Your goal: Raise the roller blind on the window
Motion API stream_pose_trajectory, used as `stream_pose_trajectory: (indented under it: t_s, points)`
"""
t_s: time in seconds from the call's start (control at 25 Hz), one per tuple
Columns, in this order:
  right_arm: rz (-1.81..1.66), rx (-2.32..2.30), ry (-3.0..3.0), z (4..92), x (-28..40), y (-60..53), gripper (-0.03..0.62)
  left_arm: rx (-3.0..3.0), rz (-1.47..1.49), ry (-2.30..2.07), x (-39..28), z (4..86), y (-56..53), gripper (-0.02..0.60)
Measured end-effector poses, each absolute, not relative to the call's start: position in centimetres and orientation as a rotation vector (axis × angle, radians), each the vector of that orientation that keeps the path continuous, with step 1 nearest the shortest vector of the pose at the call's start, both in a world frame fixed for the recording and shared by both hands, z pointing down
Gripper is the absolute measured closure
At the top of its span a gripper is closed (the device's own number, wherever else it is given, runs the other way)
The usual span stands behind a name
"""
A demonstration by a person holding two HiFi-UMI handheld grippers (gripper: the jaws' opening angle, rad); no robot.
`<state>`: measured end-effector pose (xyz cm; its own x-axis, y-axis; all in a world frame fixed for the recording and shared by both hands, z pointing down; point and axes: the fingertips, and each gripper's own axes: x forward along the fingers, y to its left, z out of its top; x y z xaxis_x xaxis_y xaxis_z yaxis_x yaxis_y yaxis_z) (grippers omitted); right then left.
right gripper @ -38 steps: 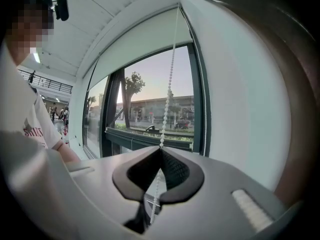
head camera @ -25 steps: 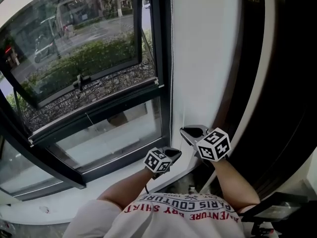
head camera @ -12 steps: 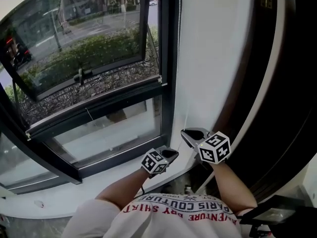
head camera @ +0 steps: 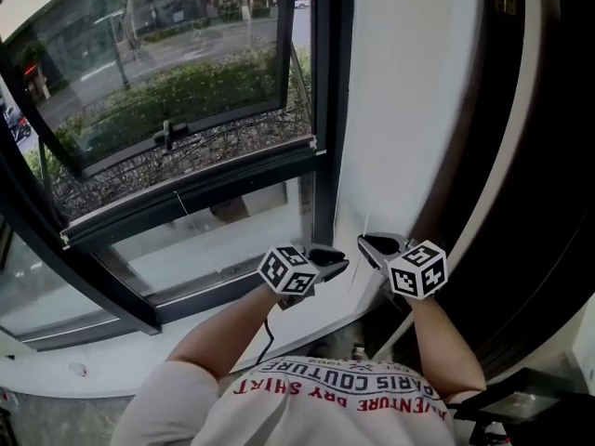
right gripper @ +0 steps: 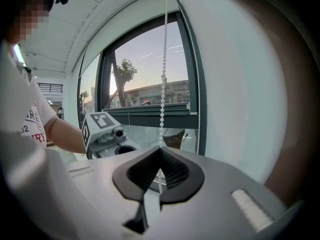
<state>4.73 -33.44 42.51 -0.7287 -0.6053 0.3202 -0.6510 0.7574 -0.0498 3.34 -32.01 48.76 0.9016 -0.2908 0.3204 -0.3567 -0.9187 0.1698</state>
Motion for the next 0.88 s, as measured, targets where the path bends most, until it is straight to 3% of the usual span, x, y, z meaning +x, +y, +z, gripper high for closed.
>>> stream_pose_trajectory:
  t_s: [0.48, 0.88]
  points:
    - [0.240, 0.953, -2.684, 42.6, 4.2, -33.1, 0.586, 3.016, -0.020, -0.372, 3.7, 27.7, -34.6, 0.471]
    - [0.223, 0.924, -2.679, 42.7, 3.0, -32.6, 0.586, 3.061, -0.107, -0.323, 5.4, 21.7, -34.8, 0.463]
